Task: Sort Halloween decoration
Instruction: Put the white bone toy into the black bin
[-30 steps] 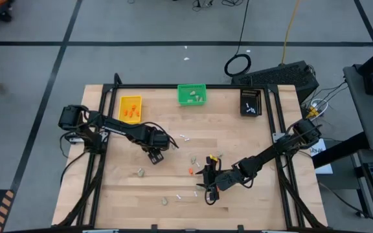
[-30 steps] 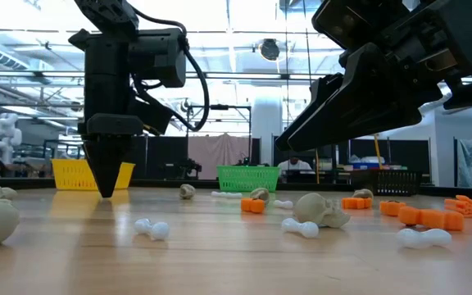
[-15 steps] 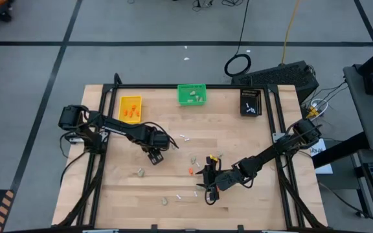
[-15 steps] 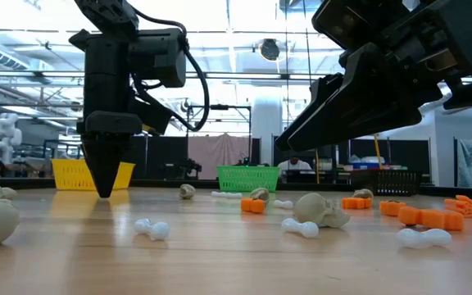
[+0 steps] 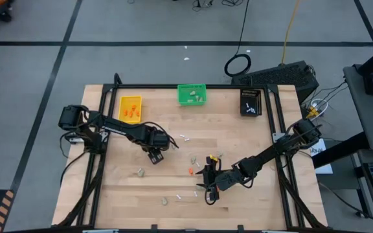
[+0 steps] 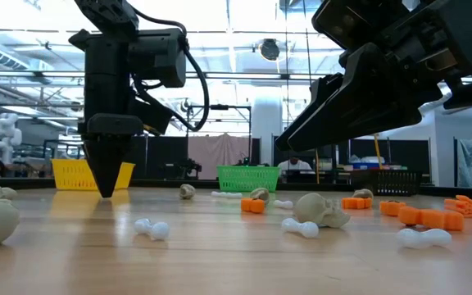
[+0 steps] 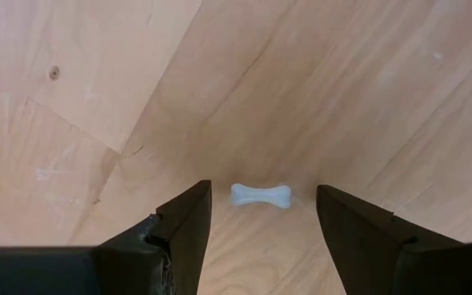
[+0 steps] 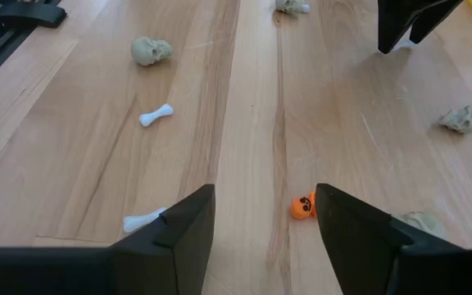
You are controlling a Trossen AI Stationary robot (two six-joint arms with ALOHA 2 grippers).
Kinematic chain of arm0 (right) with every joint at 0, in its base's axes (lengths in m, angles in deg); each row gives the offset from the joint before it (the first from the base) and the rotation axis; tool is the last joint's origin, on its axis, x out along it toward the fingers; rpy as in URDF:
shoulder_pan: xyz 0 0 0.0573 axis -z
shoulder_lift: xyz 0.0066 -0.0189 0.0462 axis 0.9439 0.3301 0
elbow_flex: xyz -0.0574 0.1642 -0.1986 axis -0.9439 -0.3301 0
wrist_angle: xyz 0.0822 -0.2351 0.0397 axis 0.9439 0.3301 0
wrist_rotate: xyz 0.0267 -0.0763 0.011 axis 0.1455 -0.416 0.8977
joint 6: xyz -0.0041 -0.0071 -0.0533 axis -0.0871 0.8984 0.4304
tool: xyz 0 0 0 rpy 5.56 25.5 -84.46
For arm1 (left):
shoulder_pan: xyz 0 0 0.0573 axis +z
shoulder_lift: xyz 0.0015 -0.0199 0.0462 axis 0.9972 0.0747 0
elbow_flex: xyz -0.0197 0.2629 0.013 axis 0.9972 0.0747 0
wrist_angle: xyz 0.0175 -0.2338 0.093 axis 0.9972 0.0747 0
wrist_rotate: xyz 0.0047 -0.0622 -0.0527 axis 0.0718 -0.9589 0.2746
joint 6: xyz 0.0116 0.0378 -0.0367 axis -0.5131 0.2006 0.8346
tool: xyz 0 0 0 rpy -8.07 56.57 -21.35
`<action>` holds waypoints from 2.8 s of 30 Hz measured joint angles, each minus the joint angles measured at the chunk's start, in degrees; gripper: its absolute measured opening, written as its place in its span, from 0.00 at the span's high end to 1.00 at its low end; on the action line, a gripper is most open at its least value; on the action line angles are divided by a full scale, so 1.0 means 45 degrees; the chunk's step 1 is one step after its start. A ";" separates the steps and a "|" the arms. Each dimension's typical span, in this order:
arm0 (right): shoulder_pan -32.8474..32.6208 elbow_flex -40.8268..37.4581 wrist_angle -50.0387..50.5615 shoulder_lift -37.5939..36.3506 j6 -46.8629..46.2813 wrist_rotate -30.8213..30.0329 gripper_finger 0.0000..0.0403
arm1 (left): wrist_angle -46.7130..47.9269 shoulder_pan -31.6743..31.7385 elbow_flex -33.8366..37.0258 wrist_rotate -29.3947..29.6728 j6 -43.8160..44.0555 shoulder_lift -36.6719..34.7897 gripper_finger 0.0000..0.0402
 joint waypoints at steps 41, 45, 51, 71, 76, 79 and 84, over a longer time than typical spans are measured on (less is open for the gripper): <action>0.0002 -0.0002 -0.0002 0.0000 0.0034 -0.0002 0.51 | -0.0175 0.0000 -0.0015 -0.0495 -0.0342 0.0418 0.69; 0.0002 -0.0002 -0.0002 0.0000 0.0034 -0.0002 0.51 | -0.0189 0.0000 -0.0015 -0.0495 -0.0352 0.0418 0.71; 0.0002 -0.0002 -0.0002 0.0000 0.0034 -0.0002 0.51 | -0.0204 -0.0010 -0.0010 -0.0436 -0.0449 0.0423 0.71; -0.0002 -0.0002 -0.0002 0.0000 -0.0001 0.0013 0.51 | -0.0253 -0.0010 -0.0010 -0.0384 -0.1110 0.0427 0.71; -0.0002 -0.0002 -0.0002 0.0000 -0.0010 0.0027 0.51 | -0.0251 -0.0087 -0.0010 -0.0313 -0.1257 0.0427 0.71; -0.0002 -0.0002 -0.0002 0.0000 -0.0009 0.0027 0.51 | -0.0253 -0.0153 -0.0010 -0.0282 -0.1372 0.0427 0.71; -0.0002 -0.0002 -0.0002 0.0000 -0.0005 0.0032 0.51 | -0.0261 -0.0298 -0.0010 -0.0156 -0.1411 0.0427 0.71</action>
